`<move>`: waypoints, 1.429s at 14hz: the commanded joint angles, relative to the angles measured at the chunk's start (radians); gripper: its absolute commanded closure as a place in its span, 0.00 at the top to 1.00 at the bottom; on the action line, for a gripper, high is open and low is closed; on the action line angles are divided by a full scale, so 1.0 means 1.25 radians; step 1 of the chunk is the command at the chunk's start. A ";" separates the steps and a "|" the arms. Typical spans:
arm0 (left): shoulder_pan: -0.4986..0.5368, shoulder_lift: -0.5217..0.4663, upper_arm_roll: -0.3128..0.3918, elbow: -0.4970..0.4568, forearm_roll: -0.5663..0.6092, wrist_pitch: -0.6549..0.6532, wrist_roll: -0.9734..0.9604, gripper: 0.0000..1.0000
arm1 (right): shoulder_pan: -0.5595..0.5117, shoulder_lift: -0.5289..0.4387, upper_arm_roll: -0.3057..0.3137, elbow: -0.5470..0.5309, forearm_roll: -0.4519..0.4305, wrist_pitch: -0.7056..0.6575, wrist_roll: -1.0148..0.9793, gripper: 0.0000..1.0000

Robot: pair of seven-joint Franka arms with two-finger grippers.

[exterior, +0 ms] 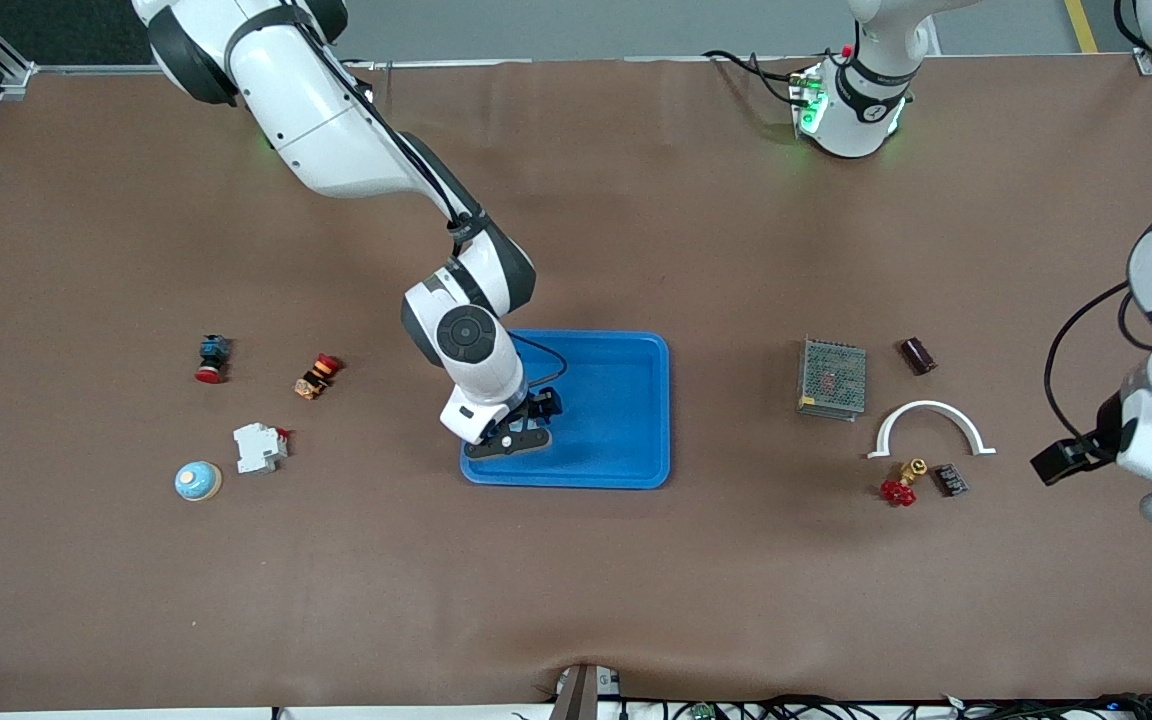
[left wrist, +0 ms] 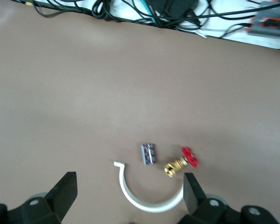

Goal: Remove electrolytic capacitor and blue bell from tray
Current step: 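Lift the bell with the right gripper while the left gripper releases and retracts, then carry the bell with the right gripper toward the orange relay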

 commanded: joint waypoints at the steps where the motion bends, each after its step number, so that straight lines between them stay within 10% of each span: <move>1: 0.021 -0.074 -0.004 -0.017 -0.058 -0.058 0.058 1.00 | 0.007 0.004 -0.005 0.002 -0.017 0.009 0.015 1.00; 6: 0.020 -0.170 0.004 -0.017 -0.132 -0.187 0.157 1.00 | 0.005 0.005 -0.005 0.002 -0.017 0.007 0.013 0.42; 16: -0.231 -0.329 0.237 -0.094 -0.234 -0.336 0.181 1.00 | 0.000 -0.110 0.000 0.031 -0.009 -0.223 0.002 0.39; 20: -0.236 -0.367 0.242 -0.134 -0.232 -0.336 0.178 1.00 | -0.029 -0.246 -0.002 0.005 -0.009 -0.411 -0.088 0.39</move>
